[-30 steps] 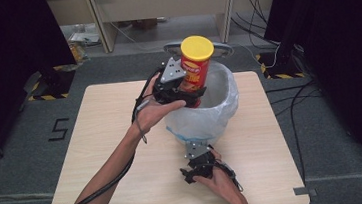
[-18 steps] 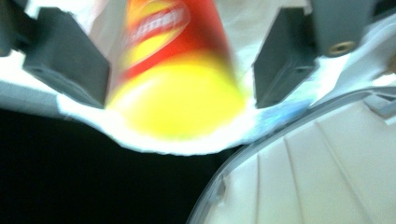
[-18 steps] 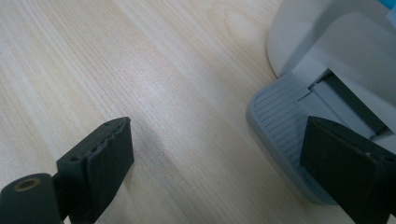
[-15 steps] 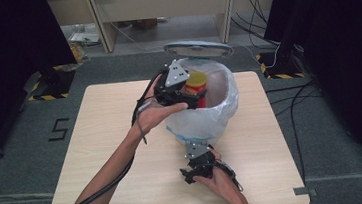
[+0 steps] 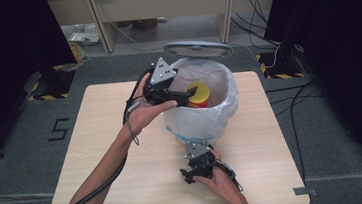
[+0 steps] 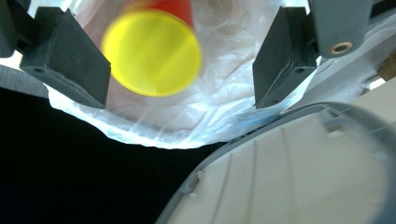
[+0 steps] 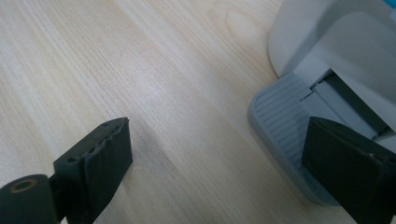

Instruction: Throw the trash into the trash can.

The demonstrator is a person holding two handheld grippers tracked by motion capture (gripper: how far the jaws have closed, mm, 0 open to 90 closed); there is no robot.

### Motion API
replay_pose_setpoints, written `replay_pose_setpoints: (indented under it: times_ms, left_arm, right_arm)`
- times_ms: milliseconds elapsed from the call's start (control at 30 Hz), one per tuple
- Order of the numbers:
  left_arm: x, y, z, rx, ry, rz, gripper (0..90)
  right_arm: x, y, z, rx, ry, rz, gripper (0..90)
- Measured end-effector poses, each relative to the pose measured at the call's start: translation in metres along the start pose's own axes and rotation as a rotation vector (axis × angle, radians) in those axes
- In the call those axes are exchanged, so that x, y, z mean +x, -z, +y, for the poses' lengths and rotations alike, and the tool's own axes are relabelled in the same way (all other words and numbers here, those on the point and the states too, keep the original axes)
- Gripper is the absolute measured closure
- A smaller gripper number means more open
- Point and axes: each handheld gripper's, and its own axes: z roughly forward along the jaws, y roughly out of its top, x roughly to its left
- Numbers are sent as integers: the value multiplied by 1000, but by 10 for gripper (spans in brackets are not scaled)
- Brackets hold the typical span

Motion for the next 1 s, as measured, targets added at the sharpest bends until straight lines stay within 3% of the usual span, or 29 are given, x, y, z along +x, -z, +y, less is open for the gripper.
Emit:
replay_pose_setpoints:
  times_ms: [300, 533, 1000]
  left_arm:
    - [16, 32, -5, -33, 18, 26, 186]
    - [32, 53, -24, -43, 56, 55, 182]
    - [58, 78, -52, -46, 123, 107, 179]
  right_arm:
    - [0, 0, 0, 1, -2, -2, 87]
    - [0, 0, 0, 0, 0, 0, 87]
    - [0, 0, 0, 3, -3, -2, 86]
